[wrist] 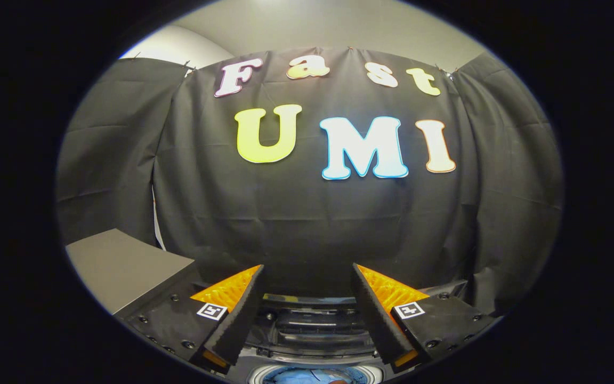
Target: Put the clothes into the washing machine and then close the washing machine lid.
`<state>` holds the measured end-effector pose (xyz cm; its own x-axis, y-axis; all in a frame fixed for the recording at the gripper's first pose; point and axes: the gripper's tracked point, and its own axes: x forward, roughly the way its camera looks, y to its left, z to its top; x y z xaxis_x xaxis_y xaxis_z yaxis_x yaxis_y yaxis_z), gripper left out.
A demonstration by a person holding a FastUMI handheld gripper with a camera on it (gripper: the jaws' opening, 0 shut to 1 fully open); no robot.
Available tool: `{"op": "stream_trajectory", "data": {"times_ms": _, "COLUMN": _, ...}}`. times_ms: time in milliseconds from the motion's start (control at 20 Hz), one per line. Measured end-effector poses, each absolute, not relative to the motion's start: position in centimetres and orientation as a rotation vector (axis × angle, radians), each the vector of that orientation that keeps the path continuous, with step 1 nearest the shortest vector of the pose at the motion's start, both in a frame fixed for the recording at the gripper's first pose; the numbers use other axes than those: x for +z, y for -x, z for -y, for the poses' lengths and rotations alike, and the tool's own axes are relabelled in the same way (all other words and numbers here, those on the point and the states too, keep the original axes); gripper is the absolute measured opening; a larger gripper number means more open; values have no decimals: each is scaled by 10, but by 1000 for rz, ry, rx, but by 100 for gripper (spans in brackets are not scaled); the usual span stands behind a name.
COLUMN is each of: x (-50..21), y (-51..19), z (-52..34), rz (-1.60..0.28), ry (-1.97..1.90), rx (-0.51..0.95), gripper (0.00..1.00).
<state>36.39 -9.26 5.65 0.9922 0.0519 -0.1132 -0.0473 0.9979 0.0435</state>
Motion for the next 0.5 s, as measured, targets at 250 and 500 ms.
{"op": "stream_trajectory", "data": {"times_ms": 250, "x": 42, "y": -398, "z": 94, "rz": -141, "ry": -67, "rx": 15, "gripper": 98}}
{"op": "stream_trajectory", "data": {"times_ms": 500, "x": 23, "y": -406, "z": 97, "rz": -171, "ry": -53, "rx": 17, "gripper": 99}}
